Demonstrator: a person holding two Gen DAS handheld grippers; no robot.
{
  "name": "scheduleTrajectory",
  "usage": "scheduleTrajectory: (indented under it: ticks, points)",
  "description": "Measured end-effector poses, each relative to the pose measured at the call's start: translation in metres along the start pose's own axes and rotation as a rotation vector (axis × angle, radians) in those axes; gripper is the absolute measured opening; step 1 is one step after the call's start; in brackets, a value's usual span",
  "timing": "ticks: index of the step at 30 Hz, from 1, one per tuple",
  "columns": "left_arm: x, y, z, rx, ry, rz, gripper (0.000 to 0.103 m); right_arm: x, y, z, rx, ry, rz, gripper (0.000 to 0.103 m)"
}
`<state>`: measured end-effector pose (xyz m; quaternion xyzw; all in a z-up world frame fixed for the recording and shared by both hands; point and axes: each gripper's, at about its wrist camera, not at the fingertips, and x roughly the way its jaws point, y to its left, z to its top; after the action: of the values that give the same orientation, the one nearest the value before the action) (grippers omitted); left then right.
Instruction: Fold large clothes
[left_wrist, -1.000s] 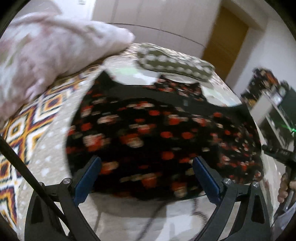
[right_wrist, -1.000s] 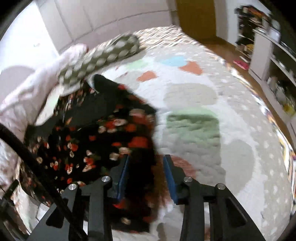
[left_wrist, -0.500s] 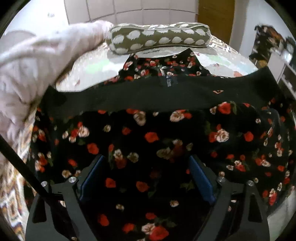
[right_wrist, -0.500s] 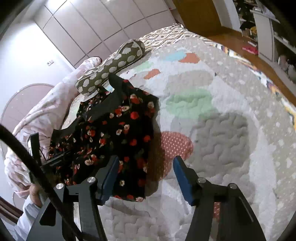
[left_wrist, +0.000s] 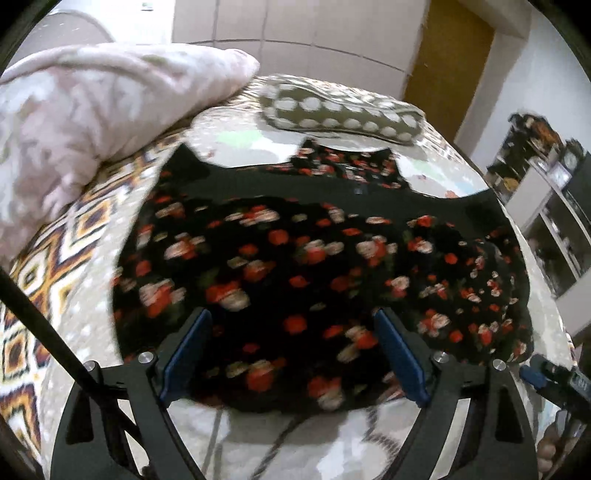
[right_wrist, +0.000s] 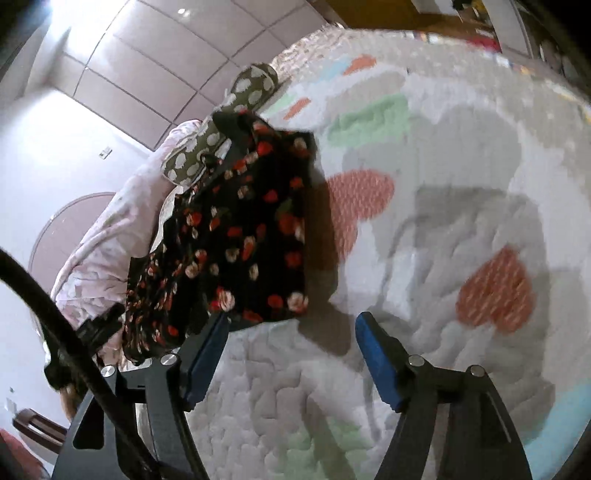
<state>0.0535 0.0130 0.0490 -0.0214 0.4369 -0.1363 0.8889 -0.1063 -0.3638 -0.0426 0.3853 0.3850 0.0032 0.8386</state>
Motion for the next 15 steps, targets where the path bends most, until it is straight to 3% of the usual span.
scheduleTrajectory:
  ticks: [3,7,9,12,15]
  points:
    - [-0.008,0.027,-0.009,-0.062,-0.010,0.001,0.089,0.009,0.000,0.005,0.060,-0.034,0.037,0.082]
    - [-0.012,0.065,-0.013,-0.178,-0.014,-0.026,0.089,0.031,0.011,0.023,0.118,-0.059,0.109,0.082]
    - [-0.012,0.082,-0.013,-0.215,-0.021,-0.022,0.089,0.043,0.018,0.028,0.121,-0.072,0.077,0.080]
    - [-0.011,0.114,-0.011,-0.273,-0.033,-0.001,0.089,0.060,0.023,0.036,0.147,-0.063,0.011,0.039]
    - [-0.013,0.156,-0.010,-0.333,-0.072,0.052,0.089,0.059,0.027,0.046,0.215,-0.037,-0.001,0.030]
